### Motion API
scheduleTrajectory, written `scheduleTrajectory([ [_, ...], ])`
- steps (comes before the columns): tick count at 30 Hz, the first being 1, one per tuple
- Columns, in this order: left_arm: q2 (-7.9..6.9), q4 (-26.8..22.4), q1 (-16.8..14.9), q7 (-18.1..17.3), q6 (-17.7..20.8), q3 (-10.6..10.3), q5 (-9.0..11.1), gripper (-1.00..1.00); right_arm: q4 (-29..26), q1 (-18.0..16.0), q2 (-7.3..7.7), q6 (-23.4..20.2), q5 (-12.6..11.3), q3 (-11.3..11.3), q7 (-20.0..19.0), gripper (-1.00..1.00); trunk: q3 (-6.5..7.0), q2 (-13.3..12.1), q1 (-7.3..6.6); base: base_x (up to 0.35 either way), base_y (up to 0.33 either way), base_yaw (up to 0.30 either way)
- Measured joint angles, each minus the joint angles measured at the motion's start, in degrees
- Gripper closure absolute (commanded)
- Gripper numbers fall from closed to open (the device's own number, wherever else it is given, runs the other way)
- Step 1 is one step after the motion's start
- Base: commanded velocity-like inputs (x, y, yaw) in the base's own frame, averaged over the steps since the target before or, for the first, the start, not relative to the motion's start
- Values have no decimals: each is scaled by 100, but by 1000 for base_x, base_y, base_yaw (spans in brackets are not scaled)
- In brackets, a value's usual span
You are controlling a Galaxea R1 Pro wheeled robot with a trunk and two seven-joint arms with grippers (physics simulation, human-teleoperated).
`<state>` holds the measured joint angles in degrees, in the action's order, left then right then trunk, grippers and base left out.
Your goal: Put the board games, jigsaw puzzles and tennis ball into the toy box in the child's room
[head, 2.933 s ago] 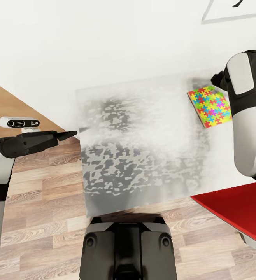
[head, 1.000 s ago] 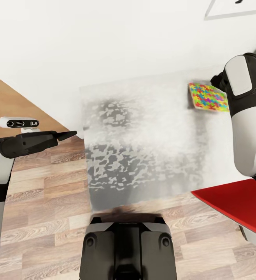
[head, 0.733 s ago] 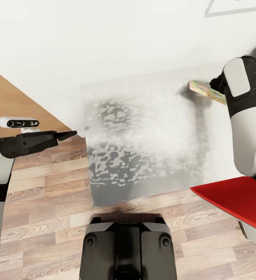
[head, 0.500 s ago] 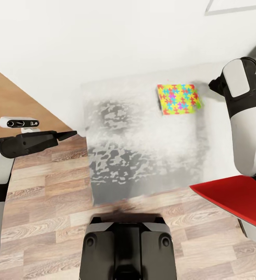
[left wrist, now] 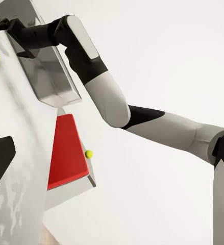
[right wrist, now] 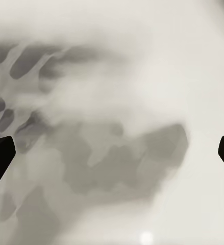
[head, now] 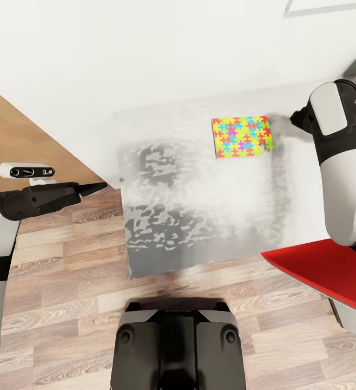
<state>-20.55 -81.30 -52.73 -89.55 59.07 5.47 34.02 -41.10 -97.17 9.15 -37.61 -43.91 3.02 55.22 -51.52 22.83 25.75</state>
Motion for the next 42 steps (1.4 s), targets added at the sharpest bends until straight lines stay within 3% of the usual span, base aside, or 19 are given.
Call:
scheduleTrajectory([
  [42,0,-4,1,0,0,3,0,-100,0,0,0,-25,0,0,-17,-100,0,0,0,6,91,0],
])
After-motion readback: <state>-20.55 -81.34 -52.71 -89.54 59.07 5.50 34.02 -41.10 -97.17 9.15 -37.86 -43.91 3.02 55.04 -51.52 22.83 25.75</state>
